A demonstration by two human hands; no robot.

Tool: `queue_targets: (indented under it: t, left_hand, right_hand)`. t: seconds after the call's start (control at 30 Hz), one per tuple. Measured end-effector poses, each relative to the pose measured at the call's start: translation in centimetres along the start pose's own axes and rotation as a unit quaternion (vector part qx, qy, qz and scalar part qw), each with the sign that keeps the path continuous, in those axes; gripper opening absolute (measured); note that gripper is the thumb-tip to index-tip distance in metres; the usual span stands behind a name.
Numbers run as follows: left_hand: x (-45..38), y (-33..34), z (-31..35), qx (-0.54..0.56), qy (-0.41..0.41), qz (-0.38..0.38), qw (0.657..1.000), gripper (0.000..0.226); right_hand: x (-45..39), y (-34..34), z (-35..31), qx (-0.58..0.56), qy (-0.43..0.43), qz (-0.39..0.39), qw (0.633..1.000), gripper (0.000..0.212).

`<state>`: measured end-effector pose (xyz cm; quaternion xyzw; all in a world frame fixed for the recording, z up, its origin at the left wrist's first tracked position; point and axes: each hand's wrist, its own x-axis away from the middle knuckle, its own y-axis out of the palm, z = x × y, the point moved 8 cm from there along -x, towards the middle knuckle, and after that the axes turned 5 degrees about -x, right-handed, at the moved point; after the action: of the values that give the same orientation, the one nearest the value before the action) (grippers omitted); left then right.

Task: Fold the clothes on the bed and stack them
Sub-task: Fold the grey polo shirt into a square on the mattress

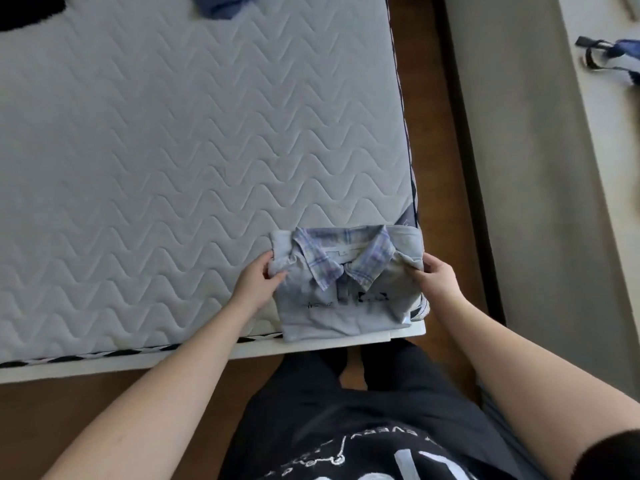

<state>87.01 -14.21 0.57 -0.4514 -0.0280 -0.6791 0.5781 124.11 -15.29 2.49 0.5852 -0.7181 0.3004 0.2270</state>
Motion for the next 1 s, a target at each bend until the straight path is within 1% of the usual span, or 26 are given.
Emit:
queue_targets:
  t: [0.1, 0.27, 0.43, 0.5, 0.6, 0.67, 0.77, 0.8, 0.87, 0.9, 0.97, 1.0]
  left_hand:
    - [-3.2, 0.1, 0.9, -0.014, 0.002, 0.009, 1.0, 0.058]
    - [-8.6, 1.6, 1.4, -0.021, 0.003, 0.03, 0.999, 0.053]
    - [-14.3, 2.9, 2.2, -0.023, 0.025, 0.046, 0.998, 0.046]
    - [-16.2, 2.8, 2.4, 0.001, 0.022, 0.055, 0.998, 0.046]
    - [-18.4, 2.4, 2.8, 0.065, 0.034, 0.07, 0.995, 0.048]
    - [-19.9, 1.9, 3.2, 0.073, 0.045, 0.087, 0.992, 0.047]
    - [-22.4, 1.6, 3.7, 0.086, 0.056, 0.086, 0.991, 0.05]
    - [-23.3, 1.5, 4.0, 0.095, 0.059, 0.08, 0.991, 0.051]
    - [-24.9, 1.5, 4.1, 0.117, 0.047, 0.062, 0.99, 0.052]
    - [-25.6, 1.5, 3.9, 0.131, 0.028, 0.055, 0.989, 0.047]
    - [-26.7, 1.3, 3.7, 0.168, -0.009, 0.045, 0.985, 0.025]
    - [-27.2, 1.3, 3.7, 0.185, -0.018, 0.038, 0.982, 0.014]
  right_hand:
    - [-3.0, 0.4, -0.5, 0.032, -0.003, -0.013, 0.999, 0.037]
    - [-9.3, 1.4, -0.7, 0.038, 0.004, -0.052, 0.998, 0.041]
    - [-15.5, 1.6, -0.6, 0.033, -0.01, -0.04, 0.999, 0.024]
    - [-17.8, 1.7, -0.9, 0.023, -0.012, -0.035, 0.999, 0.022]
    - [-21.0, 2.3, -1.8, 0.027, -0.022, -0.044, 0.998, 0.028]
    - [-22.9, 2.8, -2.7, 0.041, -0.04, -0.048, 0.997, 0.032]
    - [-25.6, 3.3, -3.3, 0.064, -0.054, -0.047, 0.995, 0.036]
    - [-26.5, 3.3, -3.3, 0.075, -0.048, -0.04, 0.995, 0.036]
    - [-28.2, 3.3, -3.0, 0.093, -0.017, -0.031, 0.995, 0.028]
    - [-28.8, 3.4, -2.9, 0.087, 0.0, -0.042, 0.995, 0.031]
    - [-29.7, 3.9, -3.1, 0.043, 0.024, -0.066, 0.997, 0.051]
    - [-30.0, 4.2, -3.5, 0.03, 0.026, -0.068, 0.997, 0.052]
